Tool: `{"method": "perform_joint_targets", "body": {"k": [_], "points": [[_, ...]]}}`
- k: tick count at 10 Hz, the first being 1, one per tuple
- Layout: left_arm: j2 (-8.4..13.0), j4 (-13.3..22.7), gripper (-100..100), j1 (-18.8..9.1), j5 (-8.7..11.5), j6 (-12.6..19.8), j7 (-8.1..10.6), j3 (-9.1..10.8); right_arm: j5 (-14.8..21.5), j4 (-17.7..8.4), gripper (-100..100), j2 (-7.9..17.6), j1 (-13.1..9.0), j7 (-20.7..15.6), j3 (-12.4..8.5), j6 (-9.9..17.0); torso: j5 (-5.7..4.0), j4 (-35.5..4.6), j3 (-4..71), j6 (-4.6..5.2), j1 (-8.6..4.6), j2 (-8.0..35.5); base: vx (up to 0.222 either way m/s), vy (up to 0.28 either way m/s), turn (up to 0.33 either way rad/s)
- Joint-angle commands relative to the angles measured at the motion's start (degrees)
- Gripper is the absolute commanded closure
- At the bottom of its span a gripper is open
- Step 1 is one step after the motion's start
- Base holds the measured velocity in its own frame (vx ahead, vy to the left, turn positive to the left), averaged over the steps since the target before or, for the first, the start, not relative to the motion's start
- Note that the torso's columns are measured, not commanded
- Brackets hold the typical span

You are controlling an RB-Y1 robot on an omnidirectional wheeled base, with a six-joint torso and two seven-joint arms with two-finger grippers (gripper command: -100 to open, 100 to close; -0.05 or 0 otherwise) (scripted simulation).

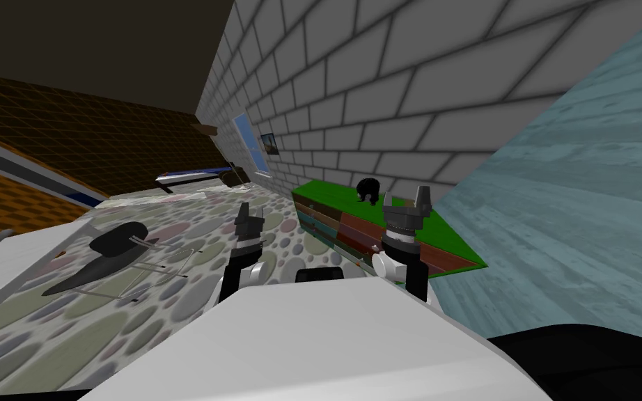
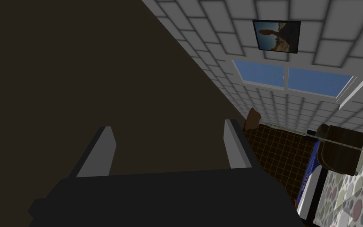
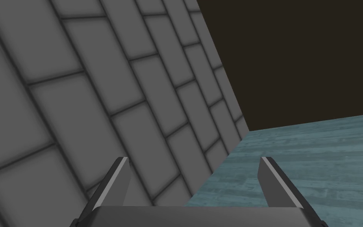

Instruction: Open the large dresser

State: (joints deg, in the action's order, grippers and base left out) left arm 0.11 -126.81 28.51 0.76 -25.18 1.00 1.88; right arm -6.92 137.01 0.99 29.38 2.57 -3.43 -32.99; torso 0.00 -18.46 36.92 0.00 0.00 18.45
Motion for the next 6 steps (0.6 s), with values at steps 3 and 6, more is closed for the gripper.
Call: {"method": "perform_joint_targets", "body": {"k": [3, 6], "points": [[0.00, 0.00, 0, 0.00, 0.00, 0.00, 0.00, 0.00, 0.00, 0.00, 0, 0.00, 0.00, 0.00, 0.00, 0.00, 0.00, -12.69, 25.35, 0.00, 0.00, 12.71, 0.000, 0.000, 0.000], [0.00, 0.02, 0, 0.00, 0.00, 0.00, 0.00, 0.00, 1.79, -1.26, -100, 2.81, -0.08, -0.75, -0.23, 1.69, 0.01, -23.03, 46.23, -0.01, 0.05, 23.07, 0.012, 0.018, 0.046]]}}
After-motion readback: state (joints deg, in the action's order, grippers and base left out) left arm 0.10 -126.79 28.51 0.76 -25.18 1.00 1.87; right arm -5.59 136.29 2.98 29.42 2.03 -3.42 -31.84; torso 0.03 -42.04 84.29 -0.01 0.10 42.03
